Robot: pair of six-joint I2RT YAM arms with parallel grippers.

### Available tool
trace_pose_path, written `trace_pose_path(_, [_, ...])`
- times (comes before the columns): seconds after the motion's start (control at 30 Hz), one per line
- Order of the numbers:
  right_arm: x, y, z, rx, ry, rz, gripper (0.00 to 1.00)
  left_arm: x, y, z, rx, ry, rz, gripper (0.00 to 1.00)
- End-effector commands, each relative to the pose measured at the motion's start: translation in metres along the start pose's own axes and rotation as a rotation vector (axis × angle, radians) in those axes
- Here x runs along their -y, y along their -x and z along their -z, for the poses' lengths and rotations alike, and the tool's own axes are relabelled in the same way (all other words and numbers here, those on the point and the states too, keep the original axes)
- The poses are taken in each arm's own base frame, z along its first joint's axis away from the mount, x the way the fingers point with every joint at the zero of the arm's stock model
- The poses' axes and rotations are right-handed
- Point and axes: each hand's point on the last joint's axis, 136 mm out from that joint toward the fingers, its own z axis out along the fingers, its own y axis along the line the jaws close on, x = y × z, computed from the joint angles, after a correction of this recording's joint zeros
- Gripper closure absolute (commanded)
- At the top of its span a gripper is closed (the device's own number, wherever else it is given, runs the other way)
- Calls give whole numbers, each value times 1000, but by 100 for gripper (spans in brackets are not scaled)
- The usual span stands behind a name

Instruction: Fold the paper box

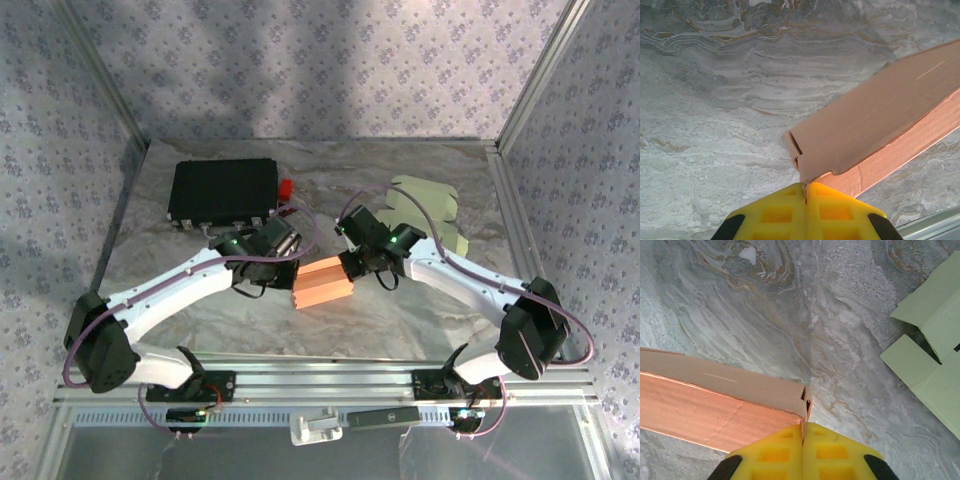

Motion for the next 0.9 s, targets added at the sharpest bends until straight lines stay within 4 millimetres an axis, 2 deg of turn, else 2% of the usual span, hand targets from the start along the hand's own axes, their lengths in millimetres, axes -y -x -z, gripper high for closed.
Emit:
trace_pose_path(0.0, [-5, 1, 7, 21, 0, -41, 96, 14, 5, -4, 17, -77, 60, 95])
trace_pose_path(0.23, [-11, -2, 6, 45, -9, -103, 100, 20, 11, -9, 69, -122, 136, 96])
trace_pose_path(0.57, [-18, -3, 7, 73, -30, -111, 100, 24, 17, -6, 95, -141, 194, 97])
trace_pose_path(0.87, [-17, -3, 10, 97, -47, -119, 100, 23, 10, -10, 102, -132, 197, 100])
